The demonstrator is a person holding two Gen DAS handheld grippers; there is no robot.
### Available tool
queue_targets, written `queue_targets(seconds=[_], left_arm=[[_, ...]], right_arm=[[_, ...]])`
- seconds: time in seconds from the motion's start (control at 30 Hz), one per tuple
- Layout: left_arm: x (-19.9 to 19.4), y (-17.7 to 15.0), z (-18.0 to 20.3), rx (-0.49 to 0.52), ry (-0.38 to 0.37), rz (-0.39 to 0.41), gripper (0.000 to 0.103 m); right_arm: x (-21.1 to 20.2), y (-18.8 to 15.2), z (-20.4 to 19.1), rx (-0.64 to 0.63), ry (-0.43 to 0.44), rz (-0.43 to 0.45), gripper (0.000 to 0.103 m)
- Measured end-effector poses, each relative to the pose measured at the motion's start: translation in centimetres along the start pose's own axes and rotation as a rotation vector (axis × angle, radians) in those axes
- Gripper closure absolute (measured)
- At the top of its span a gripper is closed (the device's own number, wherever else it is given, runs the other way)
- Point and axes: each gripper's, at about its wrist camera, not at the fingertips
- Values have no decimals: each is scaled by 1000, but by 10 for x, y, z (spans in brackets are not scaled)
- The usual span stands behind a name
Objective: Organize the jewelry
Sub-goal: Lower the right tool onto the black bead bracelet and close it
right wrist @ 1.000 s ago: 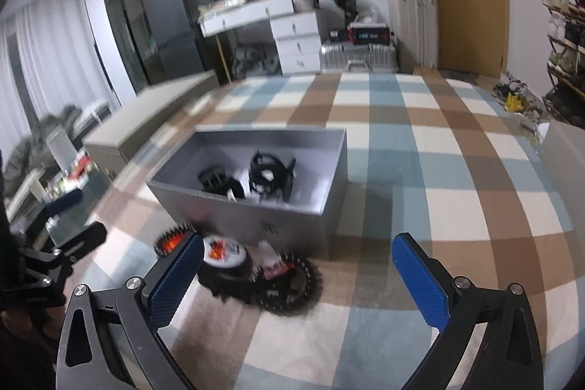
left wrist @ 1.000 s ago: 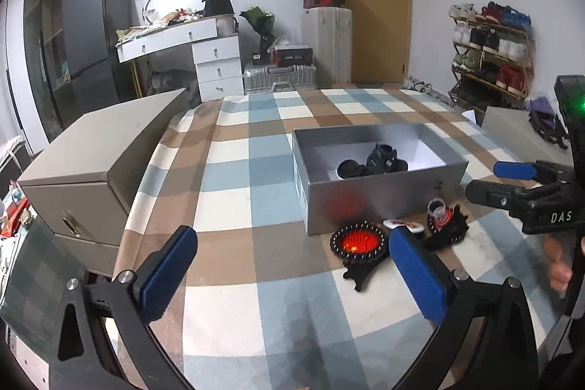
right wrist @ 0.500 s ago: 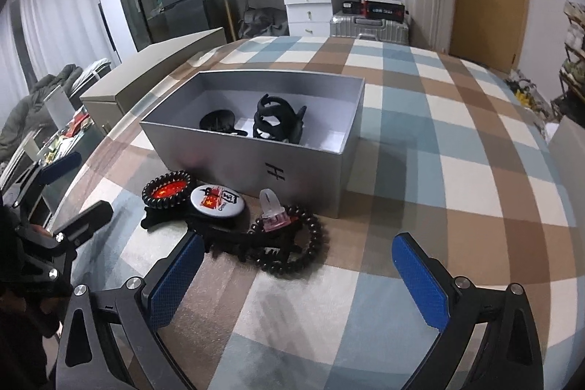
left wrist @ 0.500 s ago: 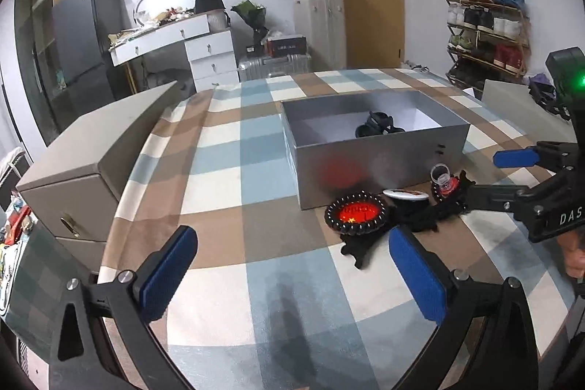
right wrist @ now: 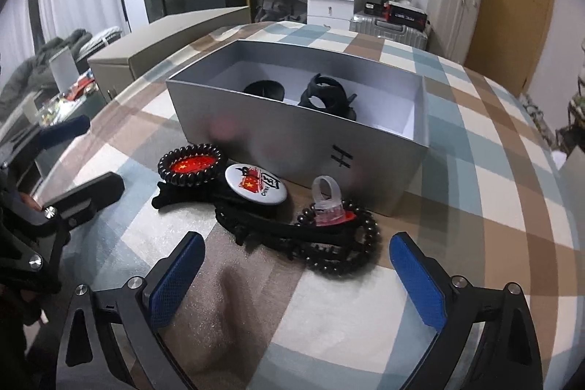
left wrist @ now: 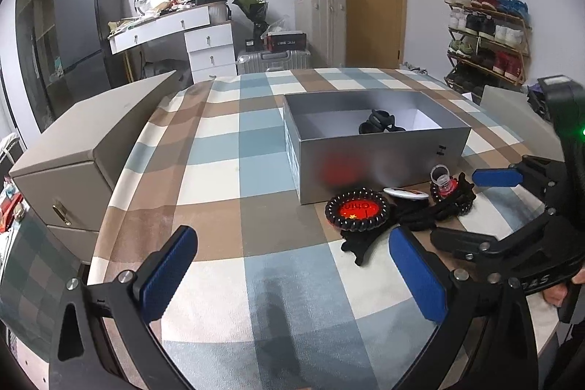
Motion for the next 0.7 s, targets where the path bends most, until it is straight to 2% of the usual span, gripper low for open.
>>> queue_targets(seconds=[0.2,0.4,0.57,0.7], left_arm=[[1,0,-1,-15,-6,-4,1],[1,0,-2,-15,-3,-6,1],[2,0,-3,-19,-8,-6,1],[3,1,-5,-26,-16,-13,1]], right_arm=[[6,2,1,3,-32,-26,16],[7,3,-4,-15,-66,-39,19],[5,4,-10,-42,-71,-30,30],[3,4,-13,-51,-65,-25,30]])
Point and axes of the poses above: each gripper's, at about its wrist camera, not at the fingertips, and x roughly the way its jaws point, z to its right, y to its top, and after that the axes turned 1 degree about -x, right-handed
